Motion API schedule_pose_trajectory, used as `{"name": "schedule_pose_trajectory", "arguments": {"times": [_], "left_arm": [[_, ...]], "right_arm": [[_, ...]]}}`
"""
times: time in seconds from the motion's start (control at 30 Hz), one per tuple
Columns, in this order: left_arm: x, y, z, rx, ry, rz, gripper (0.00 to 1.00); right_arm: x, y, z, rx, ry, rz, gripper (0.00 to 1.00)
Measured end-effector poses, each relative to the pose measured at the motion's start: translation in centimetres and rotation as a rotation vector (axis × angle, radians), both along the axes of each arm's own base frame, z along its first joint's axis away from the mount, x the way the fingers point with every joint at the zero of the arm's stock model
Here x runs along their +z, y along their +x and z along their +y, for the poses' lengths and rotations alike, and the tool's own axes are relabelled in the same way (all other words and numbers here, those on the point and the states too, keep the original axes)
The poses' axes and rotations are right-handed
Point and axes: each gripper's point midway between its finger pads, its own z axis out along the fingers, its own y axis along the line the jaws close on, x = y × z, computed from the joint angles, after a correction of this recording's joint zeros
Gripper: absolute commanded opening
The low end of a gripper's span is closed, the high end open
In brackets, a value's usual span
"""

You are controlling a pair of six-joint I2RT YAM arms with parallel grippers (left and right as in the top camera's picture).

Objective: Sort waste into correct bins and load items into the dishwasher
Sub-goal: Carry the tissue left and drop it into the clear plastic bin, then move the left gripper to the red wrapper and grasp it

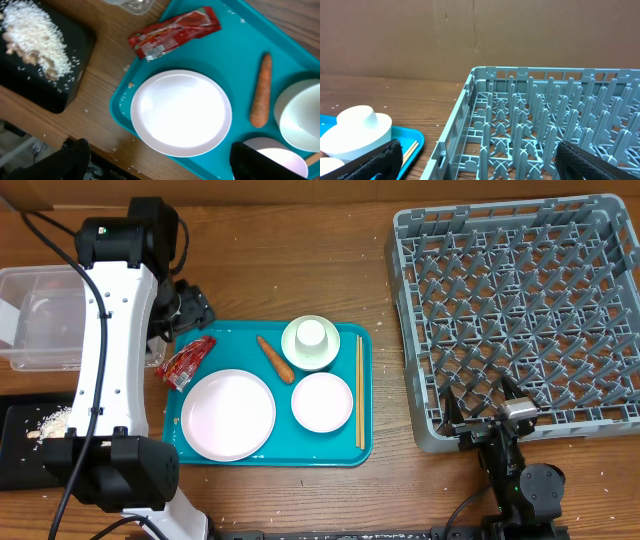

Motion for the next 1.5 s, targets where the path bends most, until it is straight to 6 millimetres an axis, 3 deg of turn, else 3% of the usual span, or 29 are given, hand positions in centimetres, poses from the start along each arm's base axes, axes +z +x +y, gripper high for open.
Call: {"name": "schedule_pose_trajectory", "arguments": {"times": [0.2,0.3,0.5,0.73,0.9,1.37,1.5], "left_arm": [[-1.2,-0.8,0.5,0.025,0.028,0.049,0.94],[-3.1,-0.9,0.6,0.030,0.036,0.070,0.96],[-7.8,2.6,1.3,0.011,0.075,-0.049,0.97],[-11.4,5.6,1.6,-0.141,0.110,-0.147,0.98],[-12.4,7.0,1.7,-0.287,0.137,-0.184,0.98],[-13.8,7.4,0.1,-0.654,0.096,-0.159,0.88],[-14.1,7.8,0.2,-0.698,0.103,-0.160,0.93]], "right_arm": [[0.0,0.0,0.0,0.000,0.000,0.000,1.00],[0.0,0.0,0.0,0.000,0.000,0.000,1.00],[0.0,0.0,0.0,0.000,0.000,0.001,1.00],[0.0,0.0,0.0,0.000,0.000,0.000,1.00],[0.0,0.0,0.0,0.000,0.000,0.000,1.00],[0.0,0.0,0.0,0.000,0.001,0.001,1.00],[0.0,0.0,0.0,0.000,0.000,0.000,1.00]]}}
